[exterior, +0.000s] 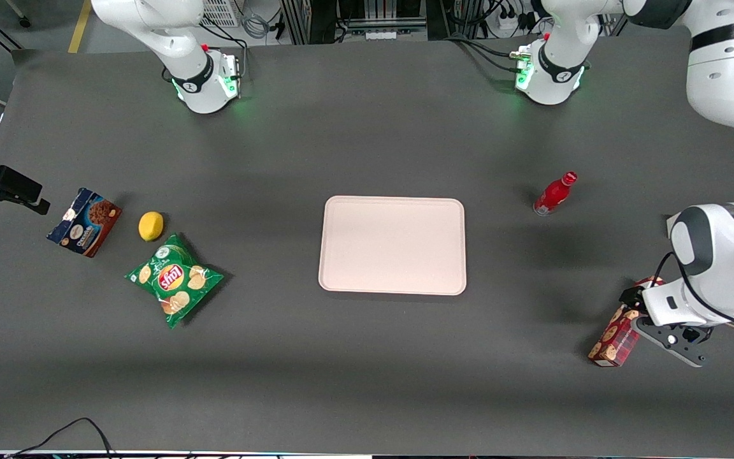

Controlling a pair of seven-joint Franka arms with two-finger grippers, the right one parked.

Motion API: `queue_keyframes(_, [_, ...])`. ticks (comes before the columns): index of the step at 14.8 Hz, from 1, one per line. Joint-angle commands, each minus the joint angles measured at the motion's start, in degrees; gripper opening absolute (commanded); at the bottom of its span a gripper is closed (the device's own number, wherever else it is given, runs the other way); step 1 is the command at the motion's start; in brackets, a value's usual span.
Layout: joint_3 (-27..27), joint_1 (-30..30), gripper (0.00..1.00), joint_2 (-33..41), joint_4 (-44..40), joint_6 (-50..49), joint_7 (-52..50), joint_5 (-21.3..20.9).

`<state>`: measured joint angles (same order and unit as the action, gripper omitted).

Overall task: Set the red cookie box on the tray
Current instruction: 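Lower the left gripper and close it on the shortbread box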

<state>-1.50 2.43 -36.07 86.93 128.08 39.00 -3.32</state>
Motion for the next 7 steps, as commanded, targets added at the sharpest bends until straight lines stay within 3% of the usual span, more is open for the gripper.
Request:
queue_keyframes(1, [-0.4, 1.1, 1.00, -2.9, -1.5, 3.8, 2.0, 2.3])
queue_keyframes(7, [-0.4, 1.4, 1.00, -3.7, 1.6, 5.2, 1.8, 4.4])
